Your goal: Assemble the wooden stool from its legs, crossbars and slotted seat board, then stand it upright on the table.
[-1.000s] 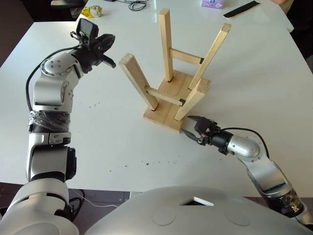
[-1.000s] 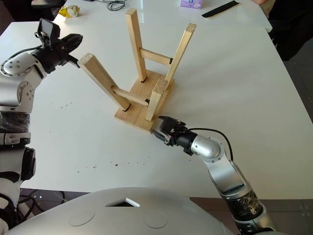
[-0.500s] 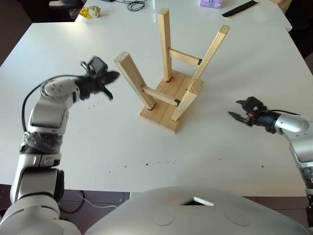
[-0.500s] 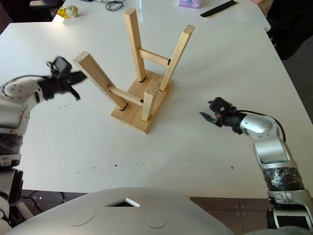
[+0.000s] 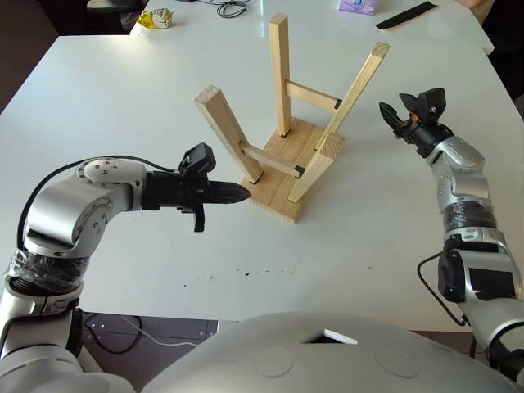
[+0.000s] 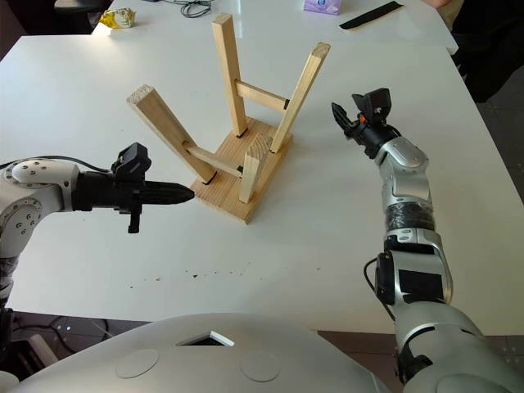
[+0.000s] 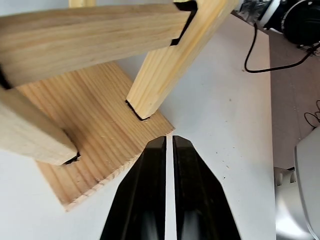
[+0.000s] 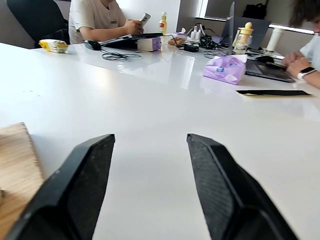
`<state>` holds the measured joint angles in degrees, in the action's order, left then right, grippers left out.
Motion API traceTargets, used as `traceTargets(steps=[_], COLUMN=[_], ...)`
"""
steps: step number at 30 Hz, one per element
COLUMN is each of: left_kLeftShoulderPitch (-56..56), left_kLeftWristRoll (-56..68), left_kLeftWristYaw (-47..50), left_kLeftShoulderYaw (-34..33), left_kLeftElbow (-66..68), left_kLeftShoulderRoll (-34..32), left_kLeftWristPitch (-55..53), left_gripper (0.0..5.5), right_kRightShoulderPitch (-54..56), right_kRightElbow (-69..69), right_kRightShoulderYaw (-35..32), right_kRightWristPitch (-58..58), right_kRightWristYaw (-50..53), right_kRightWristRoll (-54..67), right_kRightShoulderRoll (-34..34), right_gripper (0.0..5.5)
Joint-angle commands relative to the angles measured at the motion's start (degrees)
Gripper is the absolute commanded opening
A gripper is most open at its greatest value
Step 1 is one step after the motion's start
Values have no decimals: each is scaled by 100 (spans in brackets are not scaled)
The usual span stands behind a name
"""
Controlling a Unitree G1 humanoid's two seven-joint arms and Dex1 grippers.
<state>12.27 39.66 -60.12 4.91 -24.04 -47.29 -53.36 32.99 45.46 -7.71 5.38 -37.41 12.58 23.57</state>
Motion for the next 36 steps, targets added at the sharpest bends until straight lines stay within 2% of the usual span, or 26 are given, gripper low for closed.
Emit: traceTargets(steps=[1,8,16,22,28,31,33,36], left_kLeftShoulderPitch=[-54,227,422,744,1223,1328,1321,1349], left_kLeftWristRoll=[-339,-1189,-1676,-2248,-2839,-3031,-3227,-3439], left_kLeftWristYaw=[165,-5,-173,-223,18,111,274,398], left_kLeftShoulderYaw=[453,1083,1261,1318,1250,1255,1225,1195], left_kLeftElbow=[111,748,1335,2251,3461,3841,4077,4276], left_kLeftShoulderRoll=[80,22,9,115,376,498,548,643], left_kLeftWristPitch=[111,812,1259,1837,2566,2849,3060,3313], left_gripper=[25,25,25,25,25,25,25,25], right_kRightShoulderPitch=[566,1019,634,106,-1216,-1789,-1792,-1393], right_kRightElbow=[780,1934,1755,603,-2263,-3444,-3423,-2485], right_kRightShoulderYaw=[-159,-188,-81,266,812,1020,1010,700], right_kRightWristPitch=[-180,-149,-634,-1484,-3117,-3633,-3516,-2789], right_kRightWristYaw=[-654,-1252,-2728,-3666,-4185,-4352,-4230,-3475], right_kRightWristRoll=[280,207,319,414,905,1055,871,467], right_kRightShoulderRoll=[-165,-381,-370,-328,-3,417,647,809], right_gripper=[266,266,266,266,266,266,266,266])
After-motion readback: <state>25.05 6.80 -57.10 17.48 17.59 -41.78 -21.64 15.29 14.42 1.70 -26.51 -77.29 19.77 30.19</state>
